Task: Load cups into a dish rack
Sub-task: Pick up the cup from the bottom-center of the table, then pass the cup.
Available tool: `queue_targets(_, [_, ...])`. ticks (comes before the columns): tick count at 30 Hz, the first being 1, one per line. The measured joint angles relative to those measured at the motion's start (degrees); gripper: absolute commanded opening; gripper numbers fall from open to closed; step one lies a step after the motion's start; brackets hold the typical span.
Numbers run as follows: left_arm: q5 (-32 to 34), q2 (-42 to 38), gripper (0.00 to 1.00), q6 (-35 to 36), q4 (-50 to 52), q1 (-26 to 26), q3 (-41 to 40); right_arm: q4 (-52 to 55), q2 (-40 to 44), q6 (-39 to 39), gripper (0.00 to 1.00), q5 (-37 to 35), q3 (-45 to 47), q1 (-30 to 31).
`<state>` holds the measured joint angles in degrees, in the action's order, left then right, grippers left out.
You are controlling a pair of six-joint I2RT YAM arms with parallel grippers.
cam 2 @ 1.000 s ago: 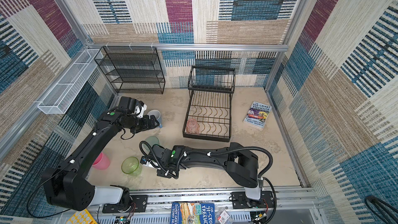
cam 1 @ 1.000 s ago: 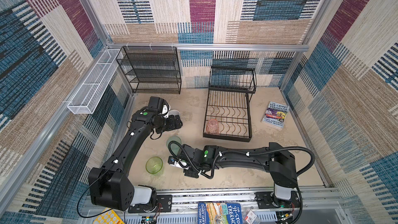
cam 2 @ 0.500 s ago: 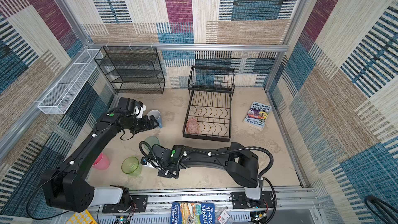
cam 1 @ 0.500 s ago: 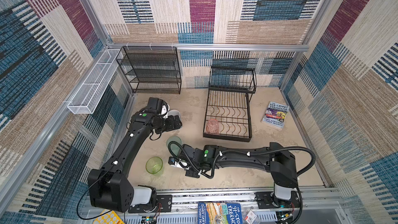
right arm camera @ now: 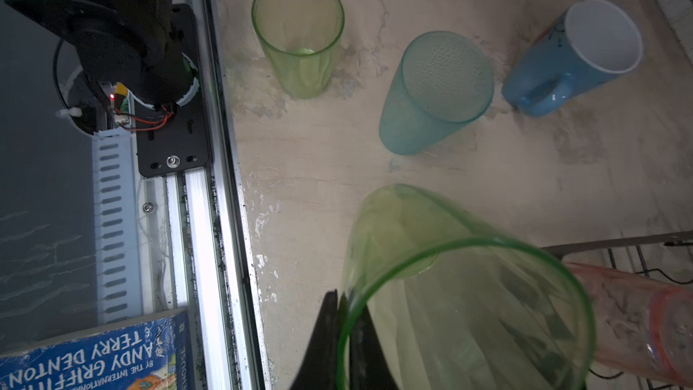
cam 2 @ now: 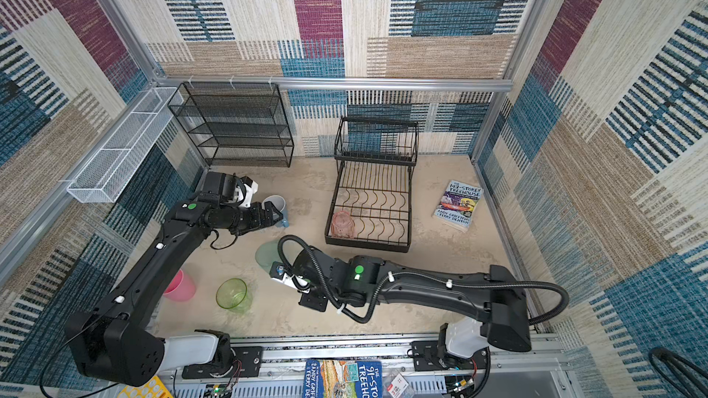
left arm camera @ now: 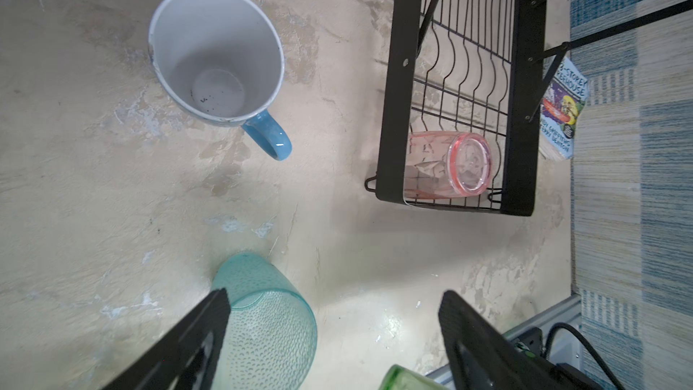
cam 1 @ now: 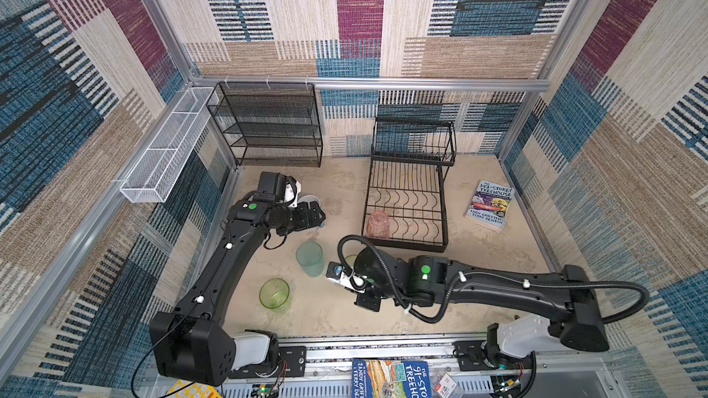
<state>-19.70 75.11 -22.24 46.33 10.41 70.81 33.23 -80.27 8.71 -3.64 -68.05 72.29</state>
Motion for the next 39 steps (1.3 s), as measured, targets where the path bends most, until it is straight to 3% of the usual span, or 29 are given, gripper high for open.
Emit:
queue_targets(10, [-7.5,-4.0,0.9,-10.7,-5.8,2.1,-0.1,-10.7,19.4,-8.7,0.0,2.4,10.1,-12.9])
queue_targets(20, [-10.1,-7.8,0.89,-33.6,-27.5,8.0,-10.8,-18.3,21.2,-20.8,0.0,10.3,12.5,-25.9])
queue_targets(32, [-0.7,-4.3,0.91,-63.3,-51.9,20.4,-15.7,-29.1,26.0,-29.3,0.0,16.9,20.1,-34.6])
queue_targets(39, [7.5,-2.7,0.91,-71.3,-55.9,24.6,-12.9,-38.2,28.3,-29.6,0.0,21.7,25.4,-36.8])
